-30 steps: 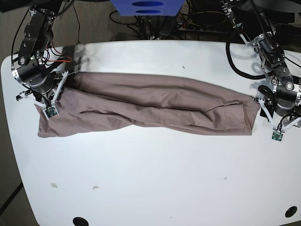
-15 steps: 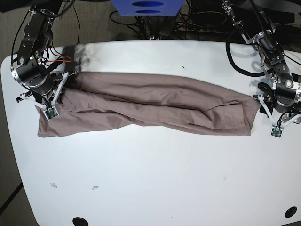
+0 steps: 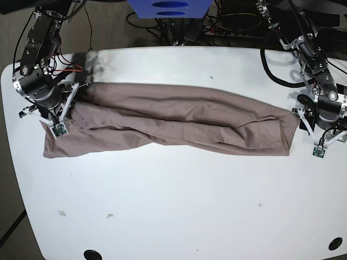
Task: Fold the T-shirt properly
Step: 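Release the sleeve and hold both grippers above the folded shirt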
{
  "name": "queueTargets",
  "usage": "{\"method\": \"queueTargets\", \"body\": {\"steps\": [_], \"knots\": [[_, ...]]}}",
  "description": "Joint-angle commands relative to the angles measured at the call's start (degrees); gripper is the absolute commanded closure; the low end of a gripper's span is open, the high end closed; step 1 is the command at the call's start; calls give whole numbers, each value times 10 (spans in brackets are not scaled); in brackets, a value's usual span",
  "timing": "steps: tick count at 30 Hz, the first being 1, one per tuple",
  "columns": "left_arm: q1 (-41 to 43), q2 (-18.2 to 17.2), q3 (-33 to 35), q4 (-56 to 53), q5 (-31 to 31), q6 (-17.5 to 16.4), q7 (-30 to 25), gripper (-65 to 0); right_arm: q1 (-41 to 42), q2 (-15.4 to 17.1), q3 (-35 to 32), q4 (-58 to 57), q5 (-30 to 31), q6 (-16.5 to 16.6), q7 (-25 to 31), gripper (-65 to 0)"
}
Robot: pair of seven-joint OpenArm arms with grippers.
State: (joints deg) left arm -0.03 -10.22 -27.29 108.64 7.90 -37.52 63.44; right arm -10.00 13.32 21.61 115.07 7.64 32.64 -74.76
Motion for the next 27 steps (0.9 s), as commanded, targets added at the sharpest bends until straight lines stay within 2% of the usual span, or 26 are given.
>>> {"method": "queueTargets", "body": {"steps": [1,5,7,9,14,19,27], "knots": [[-7,-8,-3,9,2,3,-7,-358,5,7,2,7,0,-1,6,-19],[-7,-8,-3,9,2,3,-7,-358,5,7,2,7,0,-1,3,-143],[-7,-7,-3,9,2,3,-7,-358,5,7,2,8,0,-1,3,-222],[-7,-7,-3,9,2,3,-7,-358,5,7,2,8,0,-1,3,-329],[-9,-7,-3,9,2,3,-7,-358,5,7,2,9,0,-1,3,-464],[-11,-7,-3,9,2,3,-7,-358,5,7,2,10,0,-1,3,-509],[-12,-7,-3,10,0,3,-7,-358,16,9,4,12,0,-1,3,-512]]}}
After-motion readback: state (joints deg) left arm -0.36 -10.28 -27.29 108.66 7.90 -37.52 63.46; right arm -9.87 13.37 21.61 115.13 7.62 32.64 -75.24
